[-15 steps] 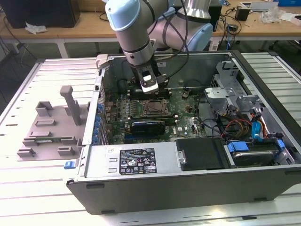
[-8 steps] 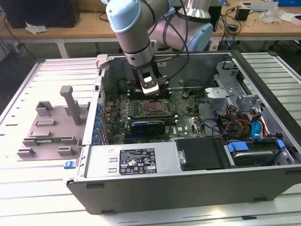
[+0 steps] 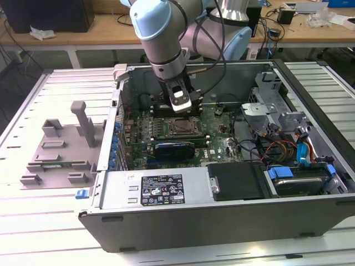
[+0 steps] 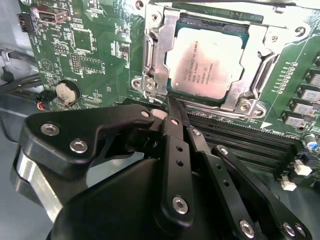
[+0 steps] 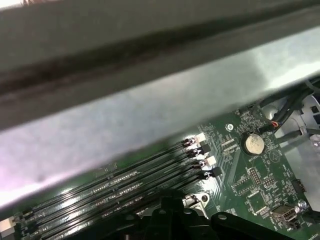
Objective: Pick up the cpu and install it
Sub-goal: 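Install the first cpu locking lever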
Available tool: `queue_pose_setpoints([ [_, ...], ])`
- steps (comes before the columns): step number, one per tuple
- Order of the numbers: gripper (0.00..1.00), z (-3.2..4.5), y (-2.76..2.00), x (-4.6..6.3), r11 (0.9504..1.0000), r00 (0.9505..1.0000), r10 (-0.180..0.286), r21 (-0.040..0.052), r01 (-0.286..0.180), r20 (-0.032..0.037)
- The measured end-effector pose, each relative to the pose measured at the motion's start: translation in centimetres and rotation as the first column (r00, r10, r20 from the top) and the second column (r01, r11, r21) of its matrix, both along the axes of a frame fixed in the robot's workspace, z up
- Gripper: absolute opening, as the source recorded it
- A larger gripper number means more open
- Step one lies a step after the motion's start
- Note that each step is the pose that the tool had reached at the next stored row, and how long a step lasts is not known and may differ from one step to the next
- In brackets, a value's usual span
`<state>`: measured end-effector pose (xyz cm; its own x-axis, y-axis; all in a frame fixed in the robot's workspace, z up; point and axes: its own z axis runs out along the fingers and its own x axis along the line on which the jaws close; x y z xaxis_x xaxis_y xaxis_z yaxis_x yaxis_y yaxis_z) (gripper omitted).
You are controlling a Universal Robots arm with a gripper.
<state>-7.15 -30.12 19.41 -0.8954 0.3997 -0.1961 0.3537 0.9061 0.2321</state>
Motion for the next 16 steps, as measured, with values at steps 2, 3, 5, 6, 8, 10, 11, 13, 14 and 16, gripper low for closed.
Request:
queue_pose_setpoints([
  [2,0.11,0.00,0.01,0.0,1.0000,1.0000,0.000,0.0081,0.000,0.0012],
  [3,0.11,0.00,0.01,0.0,0.9999,1.0000,0.000,0.0110,0.000,0.0016],
  [5,0.11,0.00,0.01,0.0,0.9999,1.0000,0.000,0.0113,0.000,0.0014],
  [6,0.11,0.00,0.01,0.0,0.9999,1.0000,0.000,0.0110,0.000,0.0010],
  [8,0.11,0.05,0.01,0.0,1.0000,1.0000,0.000,0.0090,0.000,-0.0007],
  [10,0.11,0.39,0.01,0.1,1.0000,1.0000,0.000,0.0082,0.000,-0.0005],
  [11,0.11,0.59,0.01,0.0,1.0000,1.0000,0.000,0.0079,0.000,-0.0007],
  [13,0.11,1.23,0.01,0.0,1.0000,1.0000,0.000,0.0069,0.000,-0.0008],
  [14,0.11,1.55,0.01,0.0,1.0000,1.0000,0.000,0.0063,0.000,-0.0006],
  [16,0.11,1.87,0.01,0.0,1.0000,1.0000,0.000,0.0052,0.000,-0.0006],
])
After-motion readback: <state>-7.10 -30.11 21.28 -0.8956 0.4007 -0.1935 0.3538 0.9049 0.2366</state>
